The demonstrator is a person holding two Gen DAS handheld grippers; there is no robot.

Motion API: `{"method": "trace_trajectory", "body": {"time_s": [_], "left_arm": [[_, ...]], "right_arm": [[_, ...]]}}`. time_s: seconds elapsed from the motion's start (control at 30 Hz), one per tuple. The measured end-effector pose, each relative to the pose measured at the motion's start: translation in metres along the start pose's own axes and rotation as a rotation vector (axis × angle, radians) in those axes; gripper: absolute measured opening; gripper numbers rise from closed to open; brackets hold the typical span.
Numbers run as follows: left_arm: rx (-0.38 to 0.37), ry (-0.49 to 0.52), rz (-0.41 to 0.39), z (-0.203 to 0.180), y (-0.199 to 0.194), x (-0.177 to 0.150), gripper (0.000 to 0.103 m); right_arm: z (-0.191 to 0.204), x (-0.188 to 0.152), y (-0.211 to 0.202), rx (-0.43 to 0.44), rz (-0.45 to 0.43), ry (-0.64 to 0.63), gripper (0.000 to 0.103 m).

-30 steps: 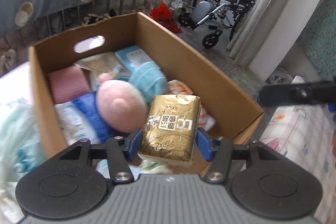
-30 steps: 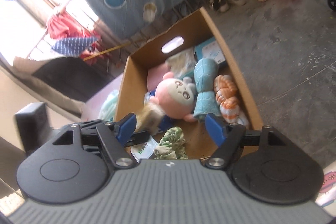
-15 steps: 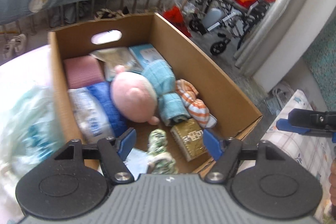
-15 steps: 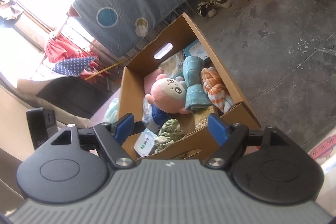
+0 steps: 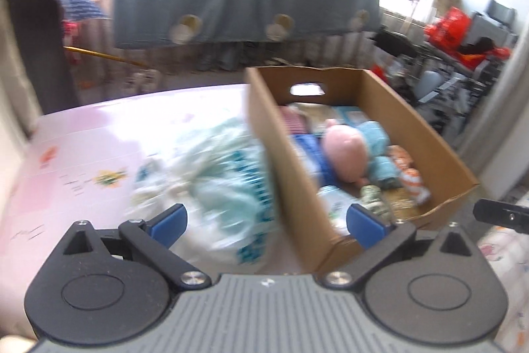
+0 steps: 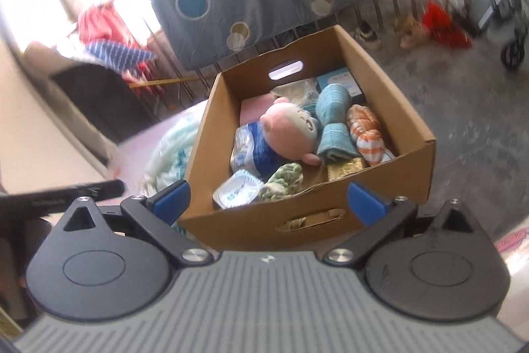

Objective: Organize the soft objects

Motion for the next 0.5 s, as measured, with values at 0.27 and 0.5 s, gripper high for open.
{"method": "trace_trajectory", "body": {"time_s": [0.27, 0.5], "left_arm": [[0.179, -0.064, -0.011, 0.025, -0.009, -0.02, 0.103], [0.12, -0.127, 0.079, 0.034, -0.003, -0.028, 0.103]], "right_arm": [[0.033, -0.017, 0.024, -0.009, 0.039, -0.053, 0.102], [0.049, -0.025, 0.041, -0.001, 0.074, -0.059, 0.102]]}}
Point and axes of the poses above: each gripper's, at about its wrist camera, not at the fingertips, and y roughly the way its jaws point, z to its left, x to its top, the point moved 2 cm from there along y, roughly the way its jaws point, and after that the axes turned 7 degrees about x, right-handed, at the moved point
